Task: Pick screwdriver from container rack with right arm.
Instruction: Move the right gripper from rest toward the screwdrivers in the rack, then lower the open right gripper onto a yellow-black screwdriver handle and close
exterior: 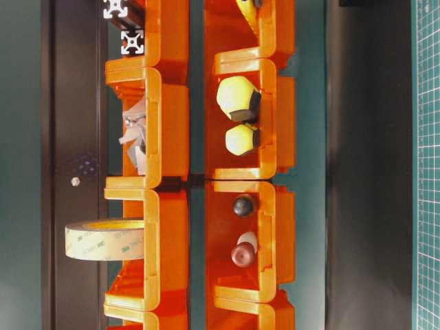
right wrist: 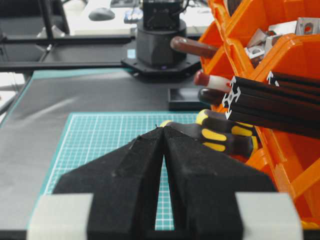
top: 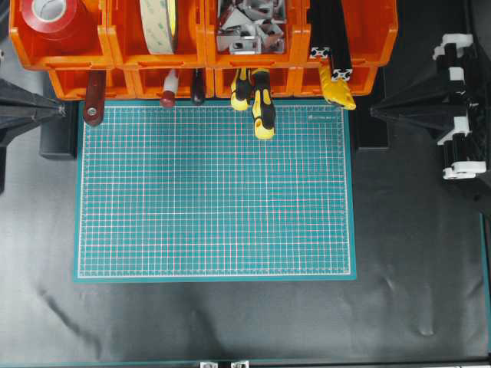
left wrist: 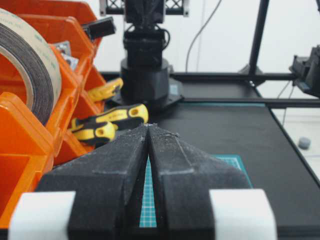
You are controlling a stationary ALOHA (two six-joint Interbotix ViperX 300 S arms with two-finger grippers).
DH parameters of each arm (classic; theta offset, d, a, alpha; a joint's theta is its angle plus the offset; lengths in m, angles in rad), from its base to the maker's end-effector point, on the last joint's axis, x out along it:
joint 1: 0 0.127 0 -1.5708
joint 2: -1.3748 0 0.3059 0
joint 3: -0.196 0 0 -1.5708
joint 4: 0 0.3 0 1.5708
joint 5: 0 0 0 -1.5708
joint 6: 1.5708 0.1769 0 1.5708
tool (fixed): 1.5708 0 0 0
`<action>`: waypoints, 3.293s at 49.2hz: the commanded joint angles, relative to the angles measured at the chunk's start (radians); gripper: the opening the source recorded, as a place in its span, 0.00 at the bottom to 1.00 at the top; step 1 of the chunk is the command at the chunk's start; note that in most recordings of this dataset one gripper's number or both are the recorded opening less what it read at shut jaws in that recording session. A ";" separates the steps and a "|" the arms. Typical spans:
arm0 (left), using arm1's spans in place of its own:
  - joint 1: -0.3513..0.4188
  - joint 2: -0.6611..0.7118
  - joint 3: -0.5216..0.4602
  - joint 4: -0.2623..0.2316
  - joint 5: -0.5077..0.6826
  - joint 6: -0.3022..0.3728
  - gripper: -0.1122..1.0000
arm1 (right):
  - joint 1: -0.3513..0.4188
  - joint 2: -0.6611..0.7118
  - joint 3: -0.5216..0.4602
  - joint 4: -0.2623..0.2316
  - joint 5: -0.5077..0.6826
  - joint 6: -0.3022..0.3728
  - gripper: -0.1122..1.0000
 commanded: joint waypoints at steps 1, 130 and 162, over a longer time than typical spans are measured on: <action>-0.008 0.015 -0.037 0.032 0.011 -0.018 0.15 | 0.008 0.012 -0.031 0.009 -0.009 0.014 0.12; -0.063 0.017 -0.120 0.032 0.184 -0.063 0.10 | 0.520 1.077 -0.712 -1.275 1.454 0.646 0.86; -0.063 0.014 -0.121 0.032 0.184 -0.063 0.10 | 0.430 1.118 -0.707 -1.275 1.374 0.724 0.84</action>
